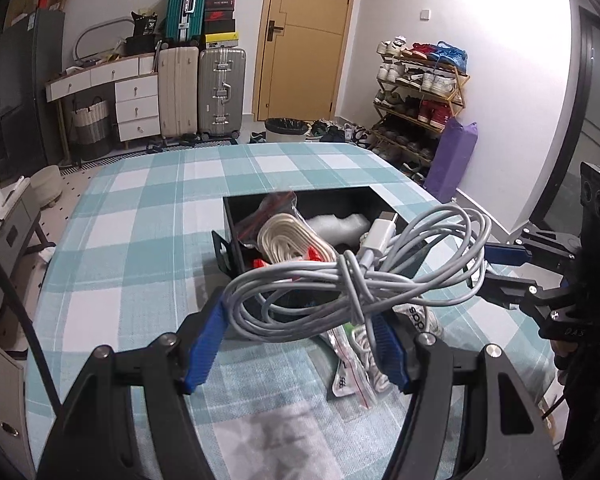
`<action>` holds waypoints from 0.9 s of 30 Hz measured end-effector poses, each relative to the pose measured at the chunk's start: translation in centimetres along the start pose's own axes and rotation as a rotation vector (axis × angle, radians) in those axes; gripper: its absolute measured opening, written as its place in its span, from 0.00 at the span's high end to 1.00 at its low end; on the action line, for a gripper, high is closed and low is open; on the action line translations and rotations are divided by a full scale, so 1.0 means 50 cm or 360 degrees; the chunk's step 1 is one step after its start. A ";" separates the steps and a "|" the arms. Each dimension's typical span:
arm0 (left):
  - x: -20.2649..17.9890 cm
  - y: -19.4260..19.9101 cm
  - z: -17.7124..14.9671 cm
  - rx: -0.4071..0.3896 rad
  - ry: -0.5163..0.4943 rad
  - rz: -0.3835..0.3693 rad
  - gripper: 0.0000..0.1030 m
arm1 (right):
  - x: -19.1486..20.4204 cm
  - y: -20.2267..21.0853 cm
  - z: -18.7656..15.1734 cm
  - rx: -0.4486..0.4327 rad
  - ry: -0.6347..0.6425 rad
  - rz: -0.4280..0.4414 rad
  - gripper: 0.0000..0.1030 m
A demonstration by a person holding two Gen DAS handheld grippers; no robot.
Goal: Organize soft objects
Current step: 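Lift the cable coil and white packet and carry them over the black box, then lower the cable coil and white packet into the box with both grippers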
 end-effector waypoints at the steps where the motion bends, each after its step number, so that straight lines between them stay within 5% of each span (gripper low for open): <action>1: 0.000 -0.001 0.003 -0.0002 -0.0001 -0.0001 0.35 | 0.000 -0.001 0.002 0.0004 -0.0002 -0.0006 0.65; 27: 0.011 -0.030 0.062 -0.0002 -0.0011 0.0012 0.35 | -0.063 -0.025 0.090 -0.0035 -0.0273 -0.0144 0.65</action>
Point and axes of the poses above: each gripper's, at about its wrist camera, not at the fingertips, and y roughly against the way its jaws point, x to its left, z to its top, the point moved 7 cm from there along -y, roughly the way its jaws point, and after that the axes turned 9 degrees about x, right-handed, at the moved point
